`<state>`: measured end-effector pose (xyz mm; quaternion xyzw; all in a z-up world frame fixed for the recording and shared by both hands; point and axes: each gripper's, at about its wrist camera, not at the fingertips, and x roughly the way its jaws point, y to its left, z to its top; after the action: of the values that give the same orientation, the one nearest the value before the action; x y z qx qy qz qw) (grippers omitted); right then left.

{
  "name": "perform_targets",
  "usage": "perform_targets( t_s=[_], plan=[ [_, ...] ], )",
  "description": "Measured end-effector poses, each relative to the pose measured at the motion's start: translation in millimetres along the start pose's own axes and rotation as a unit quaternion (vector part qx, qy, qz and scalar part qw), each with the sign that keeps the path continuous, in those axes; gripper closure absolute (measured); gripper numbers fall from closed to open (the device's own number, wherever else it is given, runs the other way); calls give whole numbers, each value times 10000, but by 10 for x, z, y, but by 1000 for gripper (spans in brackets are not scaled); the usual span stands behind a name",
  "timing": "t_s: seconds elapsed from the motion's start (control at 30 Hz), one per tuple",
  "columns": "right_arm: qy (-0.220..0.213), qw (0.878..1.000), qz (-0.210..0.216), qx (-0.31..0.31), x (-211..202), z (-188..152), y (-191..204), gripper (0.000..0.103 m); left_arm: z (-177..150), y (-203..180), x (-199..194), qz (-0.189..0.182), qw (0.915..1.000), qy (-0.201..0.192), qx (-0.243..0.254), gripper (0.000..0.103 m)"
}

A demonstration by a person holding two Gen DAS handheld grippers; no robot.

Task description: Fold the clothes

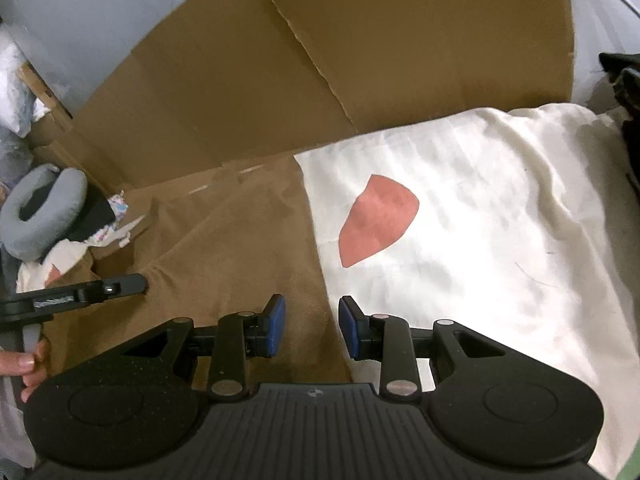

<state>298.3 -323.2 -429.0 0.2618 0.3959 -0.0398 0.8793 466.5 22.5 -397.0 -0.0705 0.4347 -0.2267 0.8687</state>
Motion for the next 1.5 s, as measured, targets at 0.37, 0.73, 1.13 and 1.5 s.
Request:
perform_targets(
  t_s=[0.37,0.73,1.13,1.5],
  plan=[
    [221,9990,-212,-321,205,275,109,67,-70,246,88,-362,9924,-148,-1163,54],
    [-89,9974,-350,-627,528,839,382,67,-44,361,92,-558,9857,-30,-1591,97],
    [218,9912,-499,-1208,880,975,498,67,4,276,-87,-592,9891,-8,-1346,101],
    [622,9777,-595,-1917,1169,1015,634,72,-17,283,-137,-577,9886,-38,-1391,101]
  ],
)
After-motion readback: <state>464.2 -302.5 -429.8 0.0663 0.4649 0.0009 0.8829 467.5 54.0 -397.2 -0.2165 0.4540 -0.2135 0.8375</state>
